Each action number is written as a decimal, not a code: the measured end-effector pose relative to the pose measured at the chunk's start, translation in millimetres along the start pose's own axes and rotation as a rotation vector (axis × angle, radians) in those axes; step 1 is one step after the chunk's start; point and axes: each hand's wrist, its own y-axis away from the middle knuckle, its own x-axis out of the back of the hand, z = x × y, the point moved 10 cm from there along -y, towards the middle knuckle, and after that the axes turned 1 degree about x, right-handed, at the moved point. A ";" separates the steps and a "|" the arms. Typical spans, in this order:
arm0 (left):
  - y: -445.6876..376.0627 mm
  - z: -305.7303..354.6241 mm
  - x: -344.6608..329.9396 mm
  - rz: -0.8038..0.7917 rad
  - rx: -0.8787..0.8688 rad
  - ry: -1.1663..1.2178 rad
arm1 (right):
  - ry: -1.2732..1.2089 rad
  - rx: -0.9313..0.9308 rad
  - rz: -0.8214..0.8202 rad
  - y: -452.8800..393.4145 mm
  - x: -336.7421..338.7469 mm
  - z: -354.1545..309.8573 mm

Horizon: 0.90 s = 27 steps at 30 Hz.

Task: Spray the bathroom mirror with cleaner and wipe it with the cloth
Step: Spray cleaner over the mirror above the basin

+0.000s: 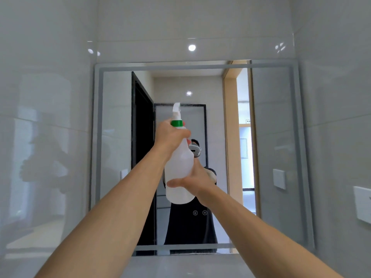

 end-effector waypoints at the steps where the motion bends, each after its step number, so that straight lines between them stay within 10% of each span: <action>1: -0.5 -1.0 -4.7 -0.013 0.009 0.000 | 0.007 -0.008 0.009 0.8 3.8 1.8; 27: 4.6 32.2 -114.5 -0.107 -0.048 0.084 | 0.113 -0.037 0.150 17.0 119.6 4.0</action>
